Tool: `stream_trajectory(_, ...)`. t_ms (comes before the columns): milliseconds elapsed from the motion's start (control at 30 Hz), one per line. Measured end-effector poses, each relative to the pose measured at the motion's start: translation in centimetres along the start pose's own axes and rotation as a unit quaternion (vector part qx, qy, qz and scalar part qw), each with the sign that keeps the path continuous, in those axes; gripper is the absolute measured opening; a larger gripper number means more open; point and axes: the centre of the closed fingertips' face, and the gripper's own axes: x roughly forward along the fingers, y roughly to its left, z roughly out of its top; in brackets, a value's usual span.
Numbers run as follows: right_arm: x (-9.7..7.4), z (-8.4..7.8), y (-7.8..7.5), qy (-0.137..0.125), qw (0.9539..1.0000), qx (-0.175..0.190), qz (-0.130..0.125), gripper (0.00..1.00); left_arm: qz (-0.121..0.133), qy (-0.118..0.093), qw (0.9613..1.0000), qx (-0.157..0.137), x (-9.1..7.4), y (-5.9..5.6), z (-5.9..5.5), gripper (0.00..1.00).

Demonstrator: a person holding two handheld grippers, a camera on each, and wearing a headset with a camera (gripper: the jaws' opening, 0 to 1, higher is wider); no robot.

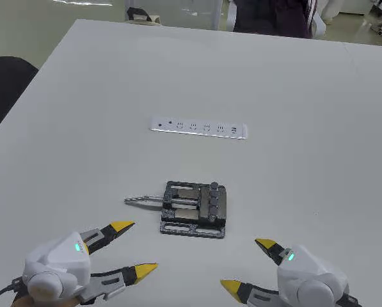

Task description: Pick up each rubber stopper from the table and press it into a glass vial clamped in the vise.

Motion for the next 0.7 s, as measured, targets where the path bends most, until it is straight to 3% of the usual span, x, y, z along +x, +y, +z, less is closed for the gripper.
stream_trajectory(300, -0.2, -0.2, 0.0, 0.003, 1.0000, -0.002, 0.002, 0.65, 0.002, -0.003, 1.0000, -0.009, -0.1, -0.3, 0.1, 0.53)
stream_trajectory(700, 0.0, -0.2, -0.1, 0.005, 1.0000, -0.006, 0.005, 0.65, 0.006, 0.004, 0.9996, -0.026, -0.7, -0.3, -1.1, 0.54)
